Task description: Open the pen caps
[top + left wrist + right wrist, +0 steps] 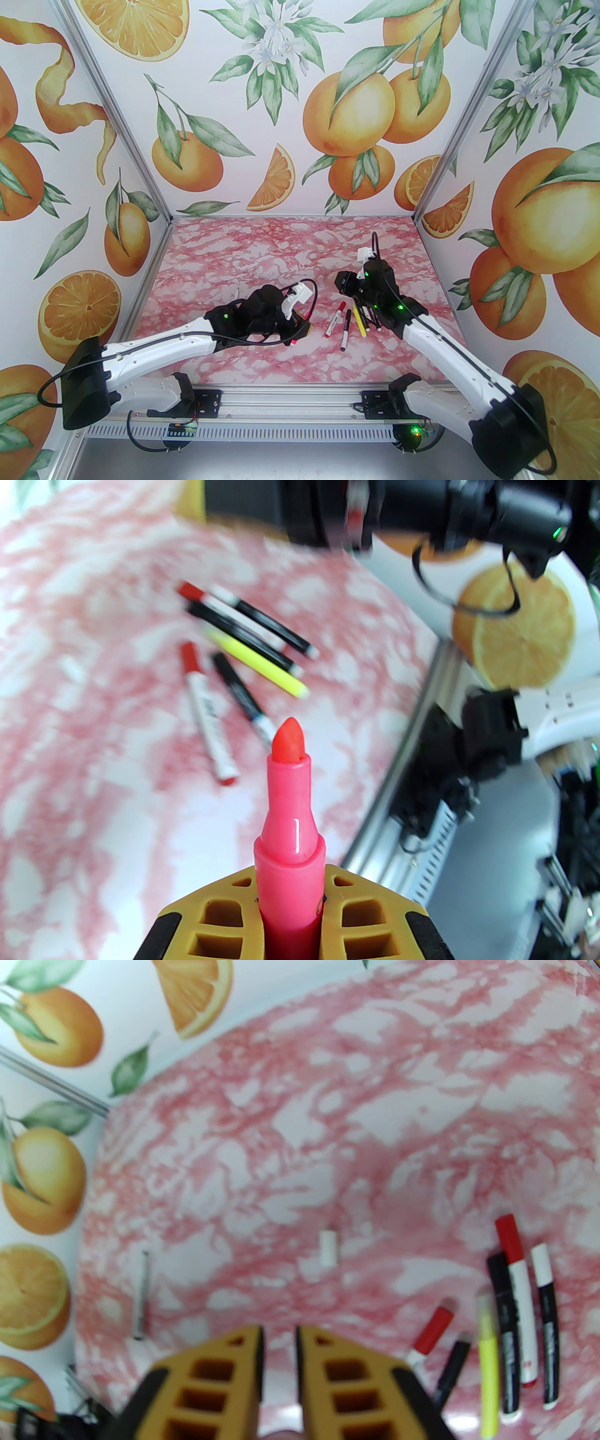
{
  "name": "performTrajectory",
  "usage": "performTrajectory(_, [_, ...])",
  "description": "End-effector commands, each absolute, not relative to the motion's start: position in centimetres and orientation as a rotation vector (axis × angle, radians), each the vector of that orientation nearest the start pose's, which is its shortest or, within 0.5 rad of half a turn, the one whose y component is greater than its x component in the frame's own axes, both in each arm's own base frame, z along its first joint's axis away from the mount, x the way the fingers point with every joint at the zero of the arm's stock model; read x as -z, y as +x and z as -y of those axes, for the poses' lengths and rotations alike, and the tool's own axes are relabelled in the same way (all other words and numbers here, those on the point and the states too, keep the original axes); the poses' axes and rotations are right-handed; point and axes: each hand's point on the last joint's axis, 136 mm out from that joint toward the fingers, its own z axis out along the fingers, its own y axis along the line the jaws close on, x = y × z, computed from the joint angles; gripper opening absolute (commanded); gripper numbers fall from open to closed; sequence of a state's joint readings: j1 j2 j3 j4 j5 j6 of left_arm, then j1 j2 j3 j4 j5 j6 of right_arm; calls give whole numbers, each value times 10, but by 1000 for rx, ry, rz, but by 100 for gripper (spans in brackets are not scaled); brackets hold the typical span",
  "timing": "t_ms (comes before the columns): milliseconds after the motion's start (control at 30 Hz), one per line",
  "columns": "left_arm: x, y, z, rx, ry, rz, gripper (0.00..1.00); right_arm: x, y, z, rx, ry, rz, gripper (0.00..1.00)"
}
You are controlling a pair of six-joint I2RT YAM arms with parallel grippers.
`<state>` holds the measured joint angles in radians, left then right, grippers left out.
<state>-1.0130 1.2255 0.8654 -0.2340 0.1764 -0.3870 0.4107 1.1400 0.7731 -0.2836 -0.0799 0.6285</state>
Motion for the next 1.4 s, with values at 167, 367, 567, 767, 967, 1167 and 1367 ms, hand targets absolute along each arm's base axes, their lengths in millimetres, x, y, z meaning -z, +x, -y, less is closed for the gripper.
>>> performTrajectory(167, [-194,197,299,775,706,-2194,0,-129,349,-160,-489,107,-2437,17])
performTrajectory(367, [-193,196,293,786,687,-2193,0,-100,372,-171,-453,109,-2478,18])
performTrajectory(567, [-194,195,289,789,679,-2190,0,-80,387,-177,-432,116,-2491,19])
performTrajectory(767, [-191,194,287,785,673,-2197,0,-65,399,-183,-420,115,-2523,19])
performTrajectory(967, [-193,195,285,788,666,-2192,0,-50,406,-186,-402,129,-2555,19])
performTrajectory(1167, [-195,194,285,796,672,-2185,0,-34,406,-188,-380,135,-2592,20])
performTrajectory(1367, [-194,192,286,804,679,-2186,0,-26,406,-187,-354,151,-2602,22])
